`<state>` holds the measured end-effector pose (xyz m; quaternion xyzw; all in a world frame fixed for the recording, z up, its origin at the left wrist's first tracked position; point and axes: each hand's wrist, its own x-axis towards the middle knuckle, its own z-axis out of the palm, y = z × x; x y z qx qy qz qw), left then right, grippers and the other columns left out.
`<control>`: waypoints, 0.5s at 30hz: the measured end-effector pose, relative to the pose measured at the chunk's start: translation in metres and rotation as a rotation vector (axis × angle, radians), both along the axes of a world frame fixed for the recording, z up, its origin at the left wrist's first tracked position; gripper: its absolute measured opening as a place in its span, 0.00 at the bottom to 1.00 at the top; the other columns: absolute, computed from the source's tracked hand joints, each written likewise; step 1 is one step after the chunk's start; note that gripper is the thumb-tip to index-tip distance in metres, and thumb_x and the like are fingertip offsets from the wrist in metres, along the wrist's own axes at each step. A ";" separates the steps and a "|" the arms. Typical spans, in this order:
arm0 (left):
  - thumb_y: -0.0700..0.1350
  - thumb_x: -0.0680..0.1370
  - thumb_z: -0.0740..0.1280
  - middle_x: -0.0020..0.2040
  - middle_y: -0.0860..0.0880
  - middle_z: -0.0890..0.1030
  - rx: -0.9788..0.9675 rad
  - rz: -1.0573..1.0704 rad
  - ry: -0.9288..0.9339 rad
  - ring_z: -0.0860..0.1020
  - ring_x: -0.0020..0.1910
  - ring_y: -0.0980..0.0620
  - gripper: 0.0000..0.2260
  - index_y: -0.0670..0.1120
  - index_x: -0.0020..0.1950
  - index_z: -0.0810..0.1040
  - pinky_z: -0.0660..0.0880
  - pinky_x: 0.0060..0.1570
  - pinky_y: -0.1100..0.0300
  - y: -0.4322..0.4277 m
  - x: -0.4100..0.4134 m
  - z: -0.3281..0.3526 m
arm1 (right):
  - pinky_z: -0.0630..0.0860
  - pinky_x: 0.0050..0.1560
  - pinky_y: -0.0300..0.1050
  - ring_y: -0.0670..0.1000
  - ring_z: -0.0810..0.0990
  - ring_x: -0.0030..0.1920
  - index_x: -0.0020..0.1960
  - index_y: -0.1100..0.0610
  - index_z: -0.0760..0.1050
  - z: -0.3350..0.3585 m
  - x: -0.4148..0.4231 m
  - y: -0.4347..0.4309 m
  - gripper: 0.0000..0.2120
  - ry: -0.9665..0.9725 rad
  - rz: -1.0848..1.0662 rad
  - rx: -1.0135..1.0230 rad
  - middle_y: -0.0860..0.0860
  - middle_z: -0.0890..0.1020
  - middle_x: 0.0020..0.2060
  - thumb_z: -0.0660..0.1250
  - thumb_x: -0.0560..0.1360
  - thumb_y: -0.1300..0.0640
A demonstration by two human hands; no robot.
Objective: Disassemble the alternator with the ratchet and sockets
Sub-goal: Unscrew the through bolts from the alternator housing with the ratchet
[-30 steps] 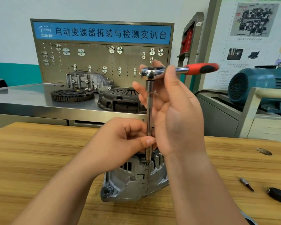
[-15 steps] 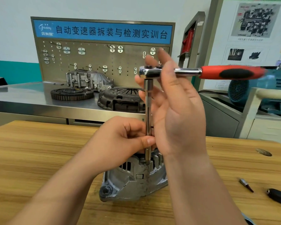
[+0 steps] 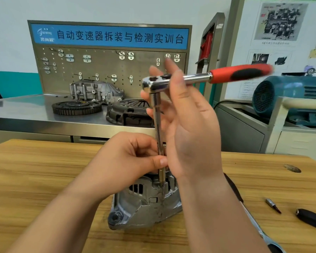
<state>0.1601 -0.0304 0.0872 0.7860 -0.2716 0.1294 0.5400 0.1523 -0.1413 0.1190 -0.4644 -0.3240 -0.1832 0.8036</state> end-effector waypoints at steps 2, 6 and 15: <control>0.51 0.59 0.70 0.37 0.39 0.84 -0.015 0.025 -0.012 0.82 0.40 0.38 0.21 0.35 0.42 0.82 0.80 0.45 0.46 -0.001 0.000 0.000 | 0.74 0.63 0.46 0.53 0.79 0.61 0.61 0.47 0.76 0.000 0.000 0.001 0.15 -0.058 -0.026 -0.024 0.50 0.81 0.61 0.63 0.75 0.54; 0.52 0.63 0.70 0.40 0.35 0.83 0.013 -0.009 -0.008 0.80 0.44 0.32 0.21 0.34 0.44 0.82 0.77 0.47 0.38 0.001 -0.002 0.002 | 0.77 0.48 0.39 0.50 0.84 0.45 0.61 0.46 0.76 0.000 -0.001 -0.001 0.14 -0.035 0.045 -0.033 0.51 0.83 0.58 0.61 0.76 0.50; 0.51 0.61 0.70 0.39 0.34 0.82 0.009 0.032 -0.040 0.80 0.42 0.33 0.23 0.32 0.43 0.81 0.77 0.46 0.41 -0.005 -0.004 0.002 | 0.76 0.52 0.41 0.54 0.81 0.54 0.58 0.49 0.78 0.002 -0.001 -0.001 0.13 -0.050 -0.001 -0.032 0.50 0.83 0.57 0.63 0.75 0.54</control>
